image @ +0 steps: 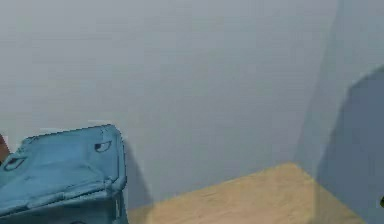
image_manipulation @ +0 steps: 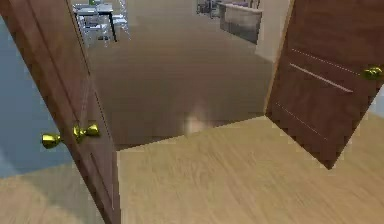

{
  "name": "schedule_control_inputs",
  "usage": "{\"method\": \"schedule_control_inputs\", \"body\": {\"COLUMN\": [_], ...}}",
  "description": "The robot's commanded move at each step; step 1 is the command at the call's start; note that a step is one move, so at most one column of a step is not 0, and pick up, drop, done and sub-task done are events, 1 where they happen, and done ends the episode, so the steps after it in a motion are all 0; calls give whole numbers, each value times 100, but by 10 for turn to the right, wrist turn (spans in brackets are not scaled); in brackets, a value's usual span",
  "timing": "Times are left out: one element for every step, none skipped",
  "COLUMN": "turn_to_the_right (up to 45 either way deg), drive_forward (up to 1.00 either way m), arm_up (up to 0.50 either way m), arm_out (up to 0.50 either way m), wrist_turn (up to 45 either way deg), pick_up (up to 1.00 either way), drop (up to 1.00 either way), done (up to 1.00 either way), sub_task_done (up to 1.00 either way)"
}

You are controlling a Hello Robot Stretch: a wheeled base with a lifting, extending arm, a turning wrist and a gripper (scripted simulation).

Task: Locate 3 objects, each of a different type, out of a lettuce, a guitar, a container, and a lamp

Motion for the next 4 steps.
{"method": "schedule_control_inputs", "body": {"turn_to_the_right": [-360,0,-450,-450], "drive_forward": [0,0,0,0], "arm_up": [0,0,0,0], "arm_out": [0,0,0,0], "wrist_turn": [0,0,0,0], "pick_up": [0,0,0,0], "drop": [0,0,0,0], "done": [0,0,0,0], "sub_task_done": [0,100,0,0]}}
